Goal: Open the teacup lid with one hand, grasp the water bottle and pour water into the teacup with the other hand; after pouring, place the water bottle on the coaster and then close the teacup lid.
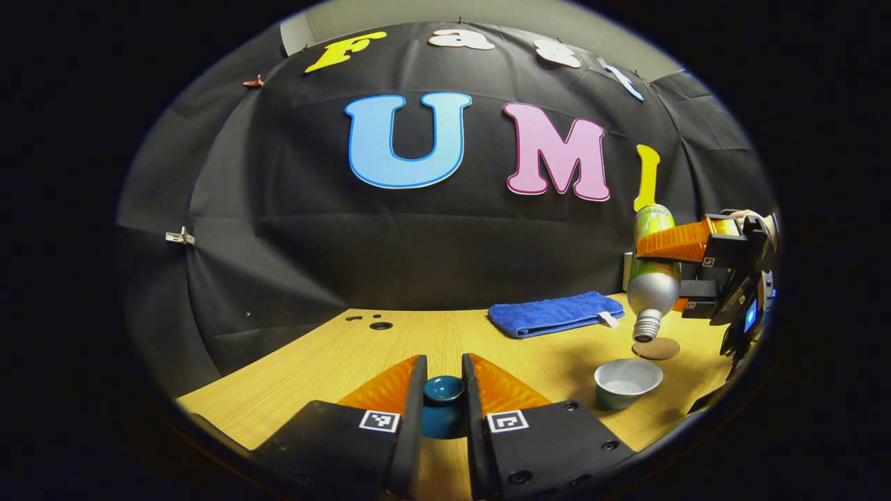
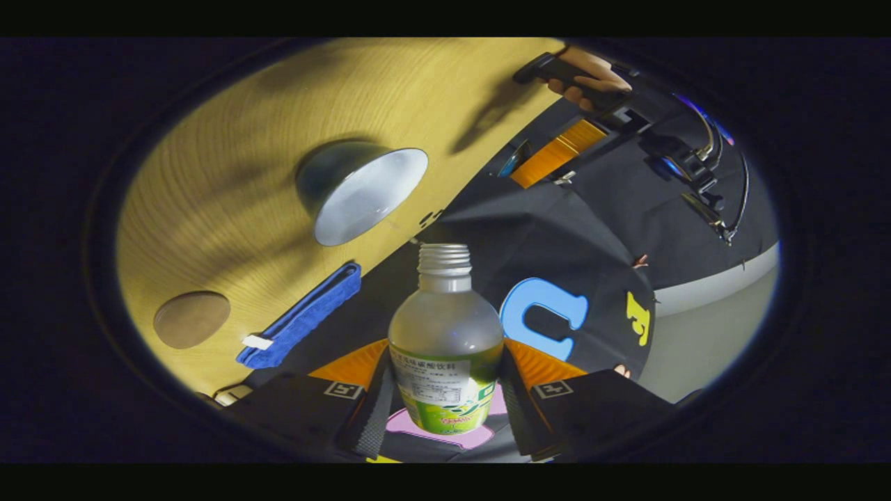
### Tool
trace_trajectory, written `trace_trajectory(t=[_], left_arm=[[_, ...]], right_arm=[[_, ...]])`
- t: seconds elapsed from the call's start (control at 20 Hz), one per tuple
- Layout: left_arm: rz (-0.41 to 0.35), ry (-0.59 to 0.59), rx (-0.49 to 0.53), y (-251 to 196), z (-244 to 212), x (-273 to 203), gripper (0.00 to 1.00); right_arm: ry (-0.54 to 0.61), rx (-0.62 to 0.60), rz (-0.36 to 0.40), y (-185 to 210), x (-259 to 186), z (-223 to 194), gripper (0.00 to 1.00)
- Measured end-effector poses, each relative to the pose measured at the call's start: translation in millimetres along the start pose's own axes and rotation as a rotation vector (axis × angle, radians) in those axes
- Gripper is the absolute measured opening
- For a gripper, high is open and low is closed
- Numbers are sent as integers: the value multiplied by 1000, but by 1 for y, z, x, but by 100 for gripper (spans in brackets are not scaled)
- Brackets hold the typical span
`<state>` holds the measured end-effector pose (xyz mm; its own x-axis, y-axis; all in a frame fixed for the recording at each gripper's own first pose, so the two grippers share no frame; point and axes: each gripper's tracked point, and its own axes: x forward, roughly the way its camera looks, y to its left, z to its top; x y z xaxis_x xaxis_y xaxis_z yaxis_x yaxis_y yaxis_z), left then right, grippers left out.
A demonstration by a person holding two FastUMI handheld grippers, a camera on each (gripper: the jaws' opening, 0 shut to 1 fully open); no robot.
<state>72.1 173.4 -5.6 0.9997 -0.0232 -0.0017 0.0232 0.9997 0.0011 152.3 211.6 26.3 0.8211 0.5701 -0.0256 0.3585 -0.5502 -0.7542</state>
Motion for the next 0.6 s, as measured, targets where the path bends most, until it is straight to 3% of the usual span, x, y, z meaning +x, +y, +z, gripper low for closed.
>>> trace_trajectory(t=[0.6], left_arm=[[0,0,0,0,0,0,34]], right_arm=[[4,-16,14,3,-3,-1,73]])
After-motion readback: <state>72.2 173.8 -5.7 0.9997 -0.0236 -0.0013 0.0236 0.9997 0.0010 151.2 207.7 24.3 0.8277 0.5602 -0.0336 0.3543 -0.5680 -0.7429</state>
